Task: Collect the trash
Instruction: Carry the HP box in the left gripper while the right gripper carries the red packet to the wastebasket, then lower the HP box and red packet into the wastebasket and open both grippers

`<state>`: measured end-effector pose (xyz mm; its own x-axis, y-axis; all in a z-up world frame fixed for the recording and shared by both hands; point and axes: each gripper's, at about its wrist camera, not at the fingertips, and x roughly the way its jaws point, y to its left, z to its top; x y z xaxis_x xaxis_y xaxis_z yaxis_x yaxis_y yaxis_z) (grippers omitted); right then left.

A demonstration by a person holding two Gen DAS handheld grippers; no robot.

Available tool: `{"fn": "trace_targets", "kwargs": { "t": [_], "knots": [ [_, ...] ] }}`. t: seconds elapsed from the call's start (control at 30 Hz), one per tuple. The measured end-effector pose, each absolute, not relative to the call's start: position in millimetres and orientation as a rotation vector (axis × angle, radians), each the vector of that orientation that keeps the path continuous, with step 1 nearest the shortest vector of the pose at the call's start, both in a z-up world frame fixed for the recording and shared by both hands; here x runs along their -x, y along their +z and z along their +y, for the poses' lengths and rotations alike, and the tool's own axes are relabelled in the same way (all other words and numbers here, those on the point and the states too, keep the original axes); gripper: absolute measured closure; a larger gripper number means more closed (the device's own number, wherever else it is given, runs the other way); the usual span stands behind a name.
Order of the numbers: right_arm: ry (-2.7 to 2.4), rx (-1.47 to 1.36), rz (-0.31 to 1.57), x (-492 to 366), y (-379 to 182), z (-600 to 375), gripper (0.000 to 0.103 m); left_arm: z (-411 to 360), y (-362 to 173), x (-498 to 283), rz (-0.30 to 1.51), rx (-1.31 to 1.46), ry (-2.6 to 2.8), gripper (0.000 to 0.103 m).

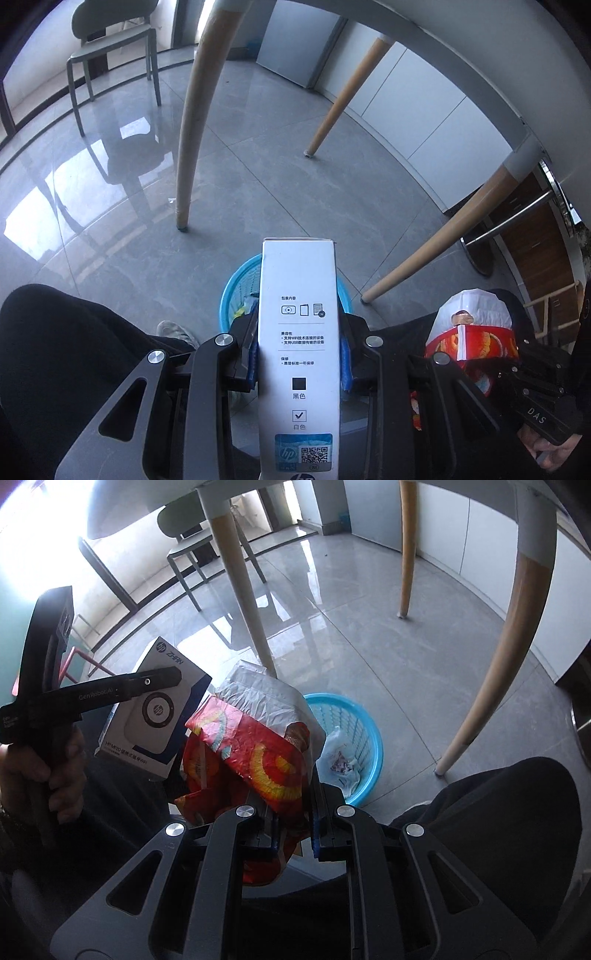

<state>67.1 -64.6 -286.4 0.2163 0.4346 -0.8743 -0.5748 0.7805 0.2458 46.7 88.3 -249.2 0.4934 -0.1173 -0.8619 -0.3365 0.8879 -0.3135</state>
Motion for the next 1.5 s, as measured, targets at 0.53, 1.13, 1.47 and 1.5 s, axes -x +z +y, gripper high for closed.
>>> {"fn": "trace_targets", "kwargs": {
  "t": [0.53, 1.13, 1.47, 1.5],
  "knots": [
    [0.577, 0.096, 1.326, -117, -351, -40, 0.092, 92, -288, -89, 1.159, 0.504, 0.145, 0.073],
    [0.468, 0.072, 1.537, -166, -448, -6, 0.092, 88, -338, -128, 1.272, 0.475, 0.114, 0.073],
    [0.409, 0.065, 1.562, -172, -458, -13, 0.072, 86, -336, -130, 1.242, 0.450, 0.091, 0.055],
    [0.404, 0.068, 1.568, -173, -460, -14, 0.068, 87, -337, -131, 1.245, 0.455, 0.098, 0.055]
  ]
}}
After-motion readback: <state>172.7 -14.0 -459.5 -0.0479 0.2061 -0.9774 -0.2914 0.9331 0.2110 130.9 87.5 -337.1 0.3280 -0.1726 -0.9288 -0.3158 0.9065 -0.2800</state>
